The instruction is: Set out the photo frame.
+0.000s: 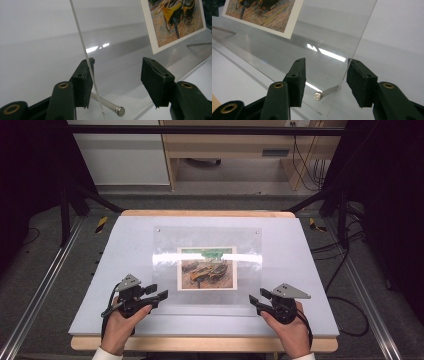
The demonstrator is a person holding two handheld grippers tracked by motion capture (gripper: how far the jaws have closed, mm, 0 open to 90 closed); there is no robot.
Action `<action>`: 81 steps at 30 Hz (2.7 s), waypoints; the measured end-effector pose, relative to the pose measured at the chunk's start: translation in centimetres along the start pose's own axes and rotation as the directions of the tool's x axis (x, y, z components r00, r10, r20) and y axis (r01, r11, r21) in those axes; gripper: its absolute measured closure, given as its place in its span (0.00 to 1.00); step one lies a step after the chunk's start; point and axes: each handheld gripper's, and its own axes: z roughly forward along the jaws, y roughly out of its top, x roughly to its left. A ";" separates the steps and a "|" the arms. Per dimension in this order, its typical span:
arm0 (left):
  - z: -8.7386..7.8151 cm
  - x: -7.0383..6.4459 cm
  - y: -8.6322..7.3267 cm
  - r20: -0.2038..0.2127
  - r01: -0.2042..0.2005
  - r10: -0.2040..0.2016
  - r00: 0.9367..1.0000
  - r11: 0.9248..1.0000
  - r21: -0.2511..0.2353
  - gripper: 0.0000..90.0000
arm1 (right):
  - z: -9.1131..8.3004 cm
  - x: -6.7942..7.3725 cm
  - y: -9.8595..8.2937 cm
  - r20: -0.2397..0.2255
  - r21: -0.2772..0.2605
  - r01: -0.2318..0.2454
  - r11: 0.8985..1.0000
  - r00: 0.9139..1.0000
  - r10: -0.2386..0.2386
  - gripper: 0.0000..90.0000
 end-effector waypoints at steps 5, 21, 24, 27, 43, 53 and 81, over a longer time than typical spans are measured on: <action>-0.2 -0.2 -0.2 -0.007 -0.005 0.005 1.000 1.000 -0.001 0.50 | -0.3 0.1 -0.2 0.006 0.007 0.013 1.000 1.000 -0.013 0.59; -0.7 -0.5 -0.7 -0.014 -0.008 0.008 1.000 1.000 -0.001 0.54 | -0.8 0.3 -0.8 0.008 0.011 0.022 1.000 1.000 -0.022 0.66; -0.7 -0.5 -0.8 -0.016 -0.008 0.008 1.000 1.000 -0.003 0.55 | -0.9 0.3 -0.8 0.006 0.014 0.023 1.000 1.000 -0.023 0.66; -0.7 -0.5 -0.8 -0.016 -0.006 0.006 1.000 1.000 -0.002 0.55 | -0.9 0.3 -0.8 0.006 0.015 0.025 1.000 1.000 -0.025 0.67; -0.9 -0.7 -1.0 -0.020 -0.007 0.007 1.000 1.000 0.004 0.57 | -1.1 0.6 -1.1 0.018 0.023 0.033 0.999 0.999 -0.034 0.69; -1.1 -0.7 -1.1 -0.023 -0.013 0.013 1.000 1.000 0.011 0.58 | -1.2 0.8 -1.3 0.024 0.030 0.039 0.999 0.999 -0.040 0.70; -1.3 -1.1 -1.6 -0.033 -0.029 0.029 0.999 0.999 0.022 0.60 | -1.4 0.9 -1.7 0.031 0.048 0.047 0.998 0.998 -0.048 0.74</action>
